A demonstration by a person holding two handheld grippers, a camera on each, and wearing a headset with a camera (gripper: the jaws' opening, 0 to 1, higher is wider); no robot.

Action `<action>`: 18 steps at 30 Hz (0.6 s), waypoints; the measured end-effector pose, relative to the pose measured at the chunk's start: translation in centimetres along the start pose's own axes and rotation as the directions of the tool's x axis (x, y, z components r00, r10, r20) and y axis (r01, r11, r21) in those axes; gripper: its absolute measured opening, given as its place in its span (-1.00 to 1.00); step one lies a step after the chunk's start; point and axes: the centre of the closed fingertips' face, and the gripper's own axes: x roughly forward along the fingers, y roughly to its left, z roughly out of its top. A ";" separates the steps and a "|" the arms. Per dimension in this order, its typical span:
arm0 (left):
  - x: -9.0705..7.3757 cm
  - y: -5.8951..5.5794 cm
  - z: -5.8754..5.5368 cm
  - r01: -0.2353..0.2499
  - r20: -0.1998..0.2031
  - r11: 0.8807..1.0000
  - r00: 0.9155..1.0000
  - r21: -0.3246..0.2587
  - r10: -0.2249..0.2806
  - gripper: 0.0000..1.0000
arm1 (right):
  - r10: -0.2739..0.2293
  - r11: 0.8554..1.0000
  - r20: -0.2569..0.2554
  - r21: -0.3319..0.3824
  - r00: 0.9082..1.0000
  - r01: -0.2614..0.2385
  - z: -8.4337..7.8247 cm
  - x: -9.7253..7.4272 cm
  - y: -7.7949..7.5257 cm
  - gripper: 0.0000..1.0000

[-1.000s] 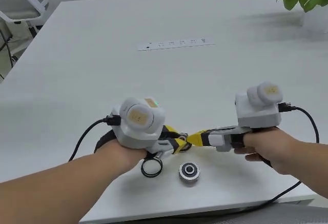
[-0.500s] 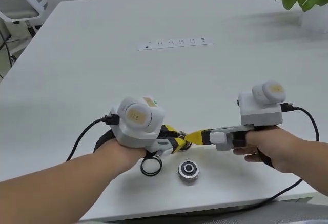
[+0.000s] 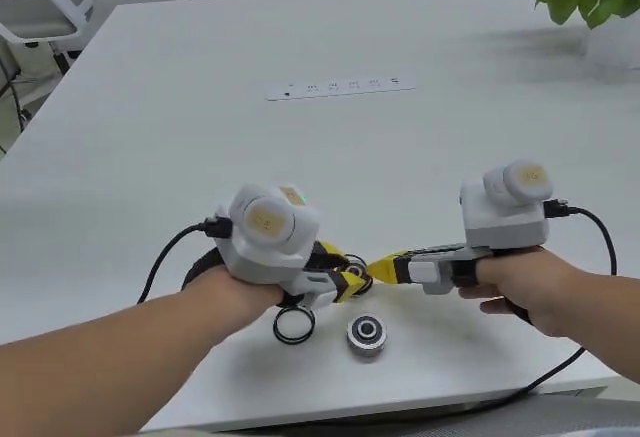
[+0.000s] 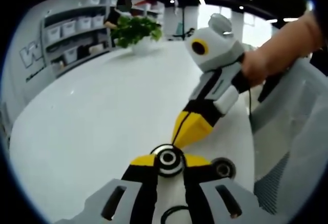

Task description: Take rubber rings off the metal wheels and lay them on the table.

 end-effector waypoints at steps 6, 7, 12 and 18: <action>-1.9 -0.8 0.4 0.039 0.022 0.999 0.999 0.022 -0.040 -0.55 | 0.006 1.000 0.015 0.004 1.000 -0.006 0.3 -0.3 0.3 -1.00; -2.2 -0.8 0.3 0.044 0.022 0.999 0.999 0.023 -0.045 -0.53 | 0.006 1.000 0.018 0.004 1.000 -0.006 0.4 -0.3 0.4 -1.00; -4.5 -1.5 0.8 0.081 0.061 0.997 0.995 0.013 -0.081 -0.45 | 0.021 1.000 0.028 0.006 0.999 -0.021 0.7 -0.6 1.0 -1.00; -7.2 -1.9 0.7 0.115 0.095 0.993 0.989 0.016 -0.116 -0.25 | 0.034 0.999 0.031 0.005 0.999 -0.034 0.9 -0.7 1.8 -1.00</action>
